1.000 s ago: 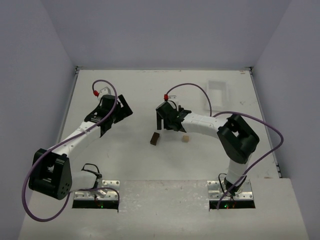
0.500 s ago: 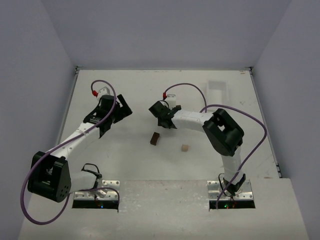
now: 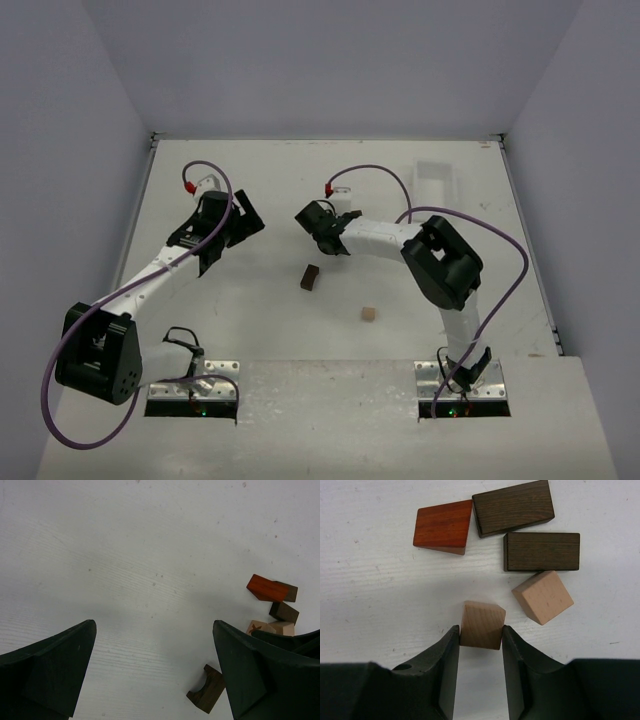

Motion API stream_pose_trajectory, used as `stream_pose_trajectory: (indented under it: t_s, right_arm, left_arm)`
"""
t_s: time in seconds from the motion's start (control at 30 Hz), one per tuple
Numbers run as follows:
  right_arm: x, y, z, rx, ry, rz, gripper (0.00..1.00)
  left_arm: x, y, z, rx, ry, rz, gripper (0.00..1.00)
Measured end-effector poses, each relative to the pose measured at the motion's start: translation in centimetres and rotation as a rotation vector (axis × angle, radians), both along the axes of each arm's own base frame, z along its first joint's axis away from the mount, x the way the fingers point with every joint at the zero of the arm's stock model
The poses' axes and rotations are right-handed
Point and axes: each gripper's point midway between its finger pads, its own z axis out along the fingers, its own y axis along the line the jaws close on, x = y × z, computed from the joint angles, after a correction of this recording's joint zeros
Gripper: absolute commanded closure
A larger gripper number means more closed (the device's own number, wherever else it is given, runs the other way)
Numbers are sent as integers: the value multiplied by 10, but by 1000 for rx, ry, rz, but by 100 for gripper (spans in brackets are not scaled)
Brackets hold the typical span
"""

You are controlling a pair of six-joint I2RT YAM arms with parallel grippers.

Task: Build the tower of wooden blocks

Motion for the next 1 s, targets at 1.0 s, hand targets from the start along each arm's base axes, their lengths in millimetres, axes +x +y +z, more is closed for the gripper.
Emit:
stream_pose_trajectory:
  t_s: [1.0]
  right_arm:
    - [-115,67,72,27,-172,1532,87]
  left_arm:
    - [2,-8,3,-17,-15,-51,0]
